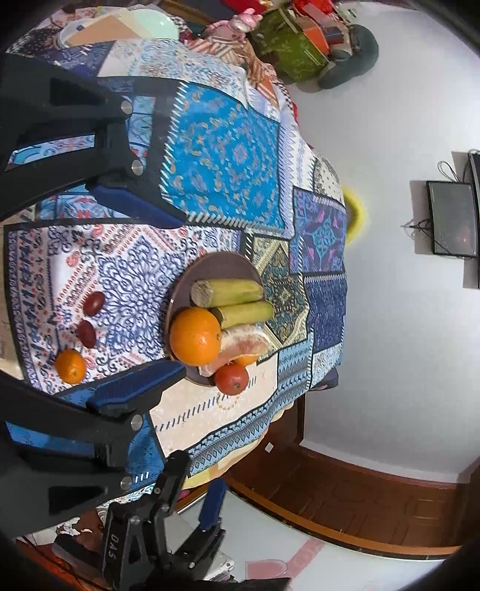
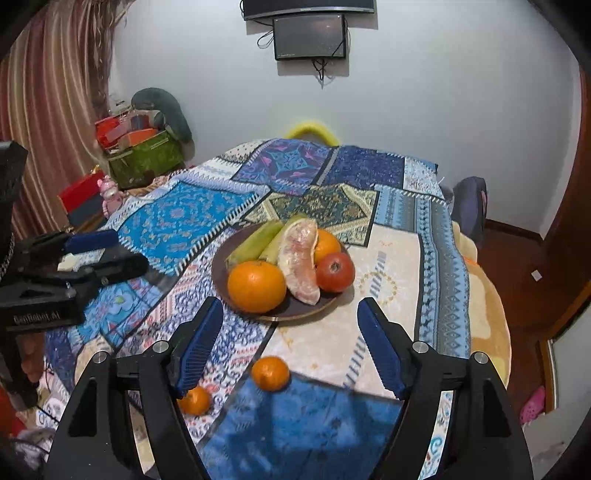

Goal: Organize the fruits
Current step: 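Grasp a small mandarin with the right tool while the left tool grasps another mandarin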

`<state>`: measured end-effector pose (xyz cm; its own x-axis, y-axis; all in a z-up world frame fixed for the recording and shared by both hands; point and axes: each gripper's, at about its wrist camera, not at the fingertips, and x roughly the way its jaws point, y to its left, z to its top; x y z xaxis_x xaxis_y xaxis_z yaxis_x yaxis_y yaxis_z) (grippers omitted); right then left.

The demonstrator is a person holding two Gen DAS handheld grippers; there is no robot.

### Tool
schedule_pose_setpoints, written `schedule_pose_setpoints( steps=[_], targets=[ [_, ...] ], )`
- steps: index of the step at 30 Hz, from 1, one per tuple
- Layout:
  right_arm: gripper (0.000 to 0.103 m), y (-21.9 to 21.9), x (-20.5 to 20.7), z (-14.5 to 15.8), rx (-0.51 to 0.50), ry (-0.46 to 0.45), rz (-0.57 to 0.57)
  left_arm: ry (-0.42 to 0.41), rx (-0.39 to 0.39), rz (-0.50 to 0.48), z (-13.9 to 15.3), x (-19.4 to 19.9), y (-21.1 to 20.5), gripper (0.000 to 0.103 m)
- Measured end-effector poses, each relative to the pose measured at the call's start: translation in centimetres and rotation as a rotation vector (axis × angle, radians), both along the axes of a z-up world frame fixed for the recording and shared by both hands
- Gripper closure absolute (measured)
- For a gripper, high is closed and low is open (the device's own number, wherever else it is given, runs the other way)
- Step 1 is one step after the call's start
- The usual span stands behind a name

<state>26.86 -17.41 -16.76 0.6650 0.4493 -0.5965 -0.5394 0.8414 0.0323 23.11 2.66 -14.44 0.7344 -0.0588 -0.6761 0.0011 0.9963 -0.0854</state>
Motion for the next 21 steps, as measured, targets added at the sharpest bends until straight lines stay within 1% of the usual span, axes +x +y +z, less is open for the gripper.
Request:
schedule_pose_setpoints(
  steps=[3,6,10,13,15,16,17,18,20,21],
  targets=[
    [0.03,-0.1,-0.5,-1.1,-0.019,0.025,-0.009,0.002,-0.013,0.008,-0.4,-0.6,0.6,0.029],
    [0.03,-0.2,-0.4,-2.6,-0.03,0.066,-0.016,0.01,-0.008,-0.002,-1.0,-1.0,0.6,0.029],
    [0.031,-0.3,0.0,-4.7,-0.029,0.138,-0.004,0.007,0.038,-0.008,-2.0,-1.4,0.0,0.029],
    [0.031,0.2,0.3,-5.9,-0.026,0.179,0.012,0.038,0.022,-0.037,-3.1,-1.2,-0.3,0.03],
    [0.031,0.7,0.7,-6.7,-0.032,0.2,0.024,0.057,0.02,-0.054,-3.8,-0.9,-0.5,0.034],
    [0.032,1.0,0.9,-7.0,-0.036,0.208,0.029,0.067,0.024,-0.06,-4.1,-0.8,-0.7,0.037],
    [0.036,1.2,1.0,-7.2,-0.038,0.217,0.036,0.075,0.028,-0.065,-4.3,-0.7,-0.8,0.038],
    [0.04,1.4,1.1,-7.5,-0.038,0.227,0.044,0.081,0.029,-0.07,-4.6,-0.7,-0.9,0.038],
    [0.043,1.9,1.5,-8.2,-0.042,0.25,0.057,0.095,0.021,-0.084,-5.0,-0.6,-1.0,0.038],
    [0.047,2.1,1.6,-8.4,-0.047,0.255,0.059,0.1,0.017,-0.091,-5.2,-0.6,-1.1,0.038]
  ],
)
